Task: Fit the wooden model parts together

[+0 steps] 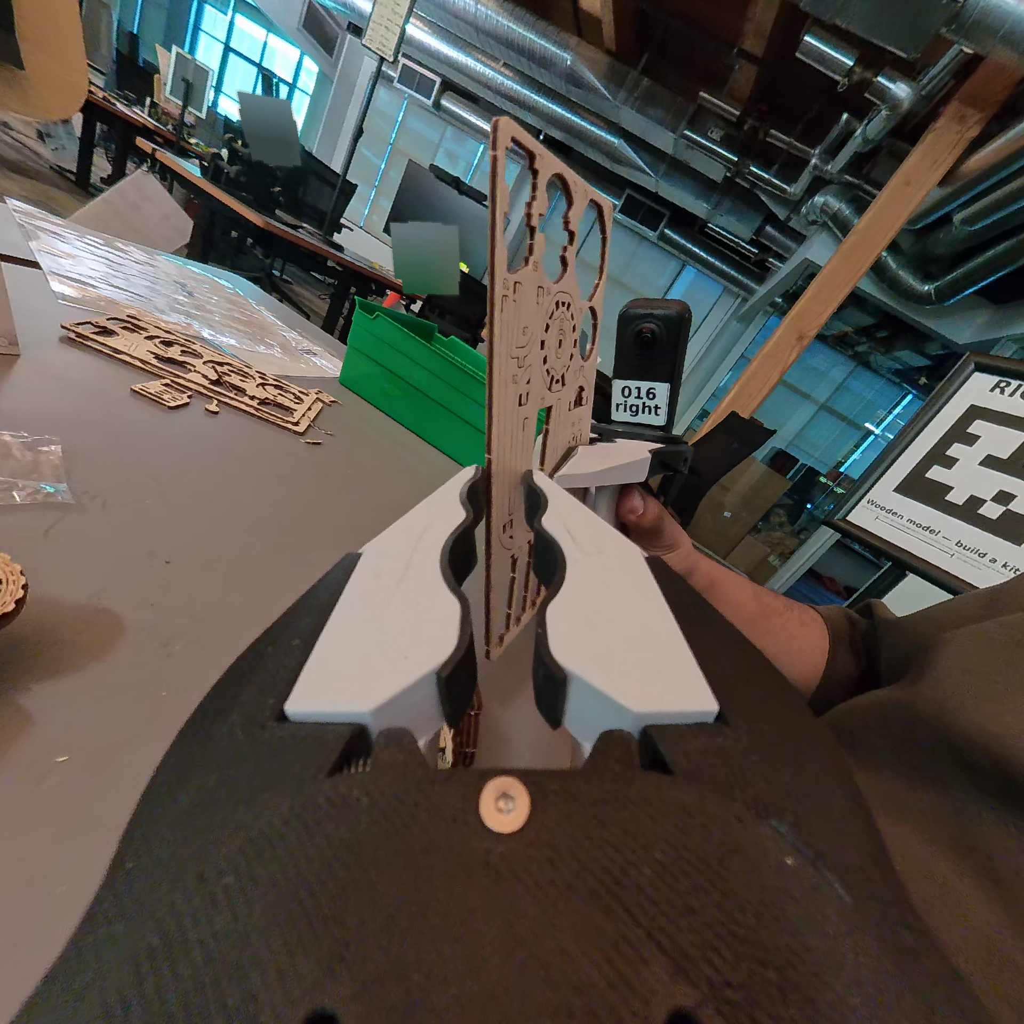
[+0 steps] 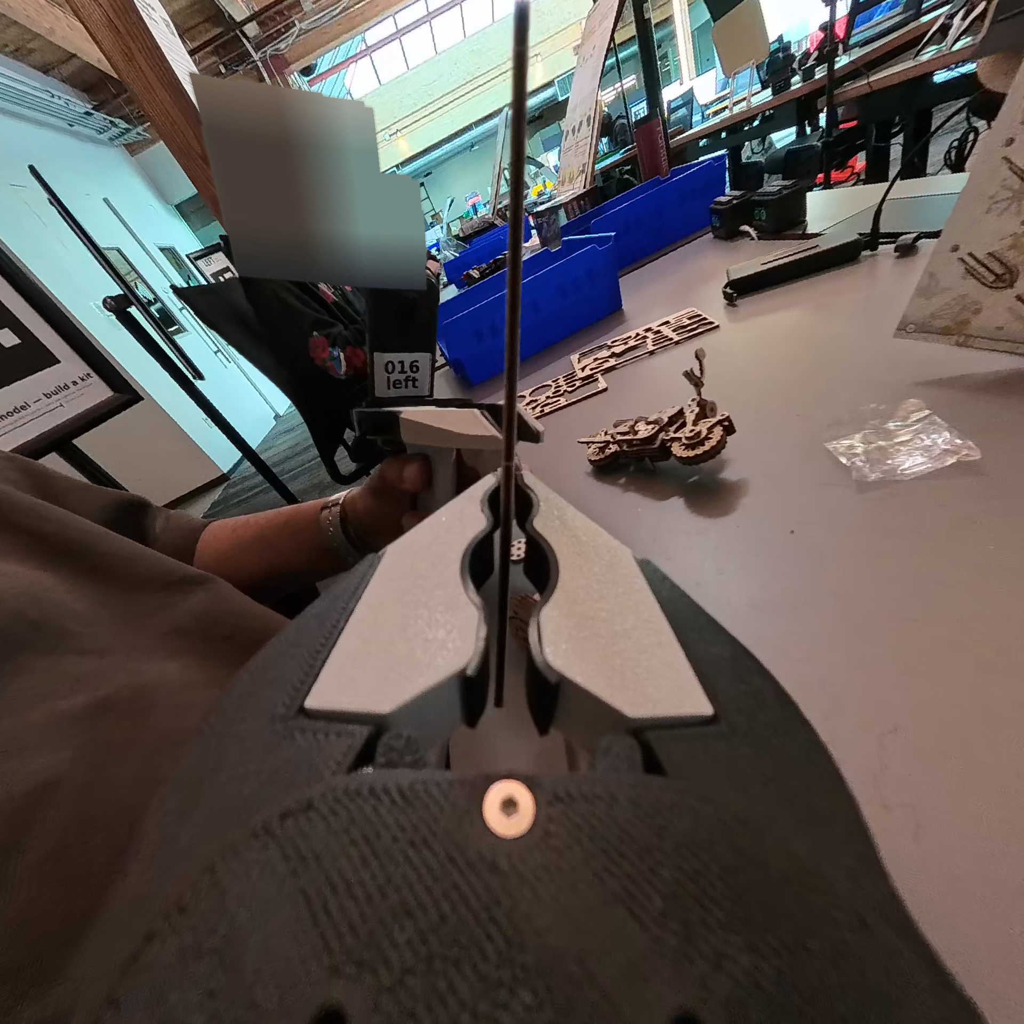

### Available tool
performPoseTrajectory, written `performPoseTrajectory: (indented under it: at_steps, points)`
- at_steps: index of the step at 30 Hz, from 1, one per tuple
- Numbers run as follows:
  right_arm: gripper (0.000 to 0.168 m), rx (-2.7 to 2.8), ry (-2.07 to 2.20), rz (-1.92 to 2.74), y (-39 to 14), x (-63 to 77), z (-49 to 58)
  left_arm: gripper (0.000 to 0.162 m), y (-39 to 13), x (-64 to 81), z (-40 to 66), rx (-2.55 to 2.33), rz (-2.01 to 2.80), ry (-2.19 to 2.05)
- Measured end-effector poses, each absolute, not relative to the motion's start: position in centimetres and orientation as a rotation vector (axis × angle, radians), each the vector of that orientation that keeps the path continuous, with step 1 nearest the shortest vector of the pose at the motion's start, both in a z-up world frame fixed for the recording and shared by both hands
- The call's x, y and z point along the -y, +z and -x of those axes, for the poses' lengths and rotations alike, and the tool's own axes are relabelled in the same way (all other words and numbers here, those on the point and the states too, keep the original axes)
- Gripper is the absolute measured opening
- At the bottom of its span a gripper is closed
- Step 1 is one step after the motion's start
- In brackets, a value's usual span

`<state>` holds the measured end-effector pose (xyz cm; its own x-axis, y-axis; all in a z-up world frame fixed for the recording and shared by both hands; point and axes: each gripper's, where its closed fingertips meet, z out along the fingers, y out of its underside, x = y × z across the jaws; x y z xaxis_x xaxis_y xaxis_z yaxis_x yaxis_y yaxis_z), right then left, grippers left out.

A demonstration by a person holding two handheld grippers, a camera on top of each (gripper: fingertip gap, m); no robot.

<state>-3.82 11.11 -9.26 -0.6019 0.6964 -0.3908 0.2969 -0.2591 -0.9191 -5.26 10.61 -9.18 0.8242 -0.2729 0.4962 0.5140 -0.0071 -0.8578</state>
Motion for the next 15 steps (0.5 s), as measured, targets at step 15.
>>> performPoseTrajectory:
  at_steps: [15]
  points:
    - [0.001, 1.713, 1.858, 1.196, -9.42, -11.22, 3.88, 0.010, -9.29, -10.74, 5.38, 0.216, 1.477, -0.599]
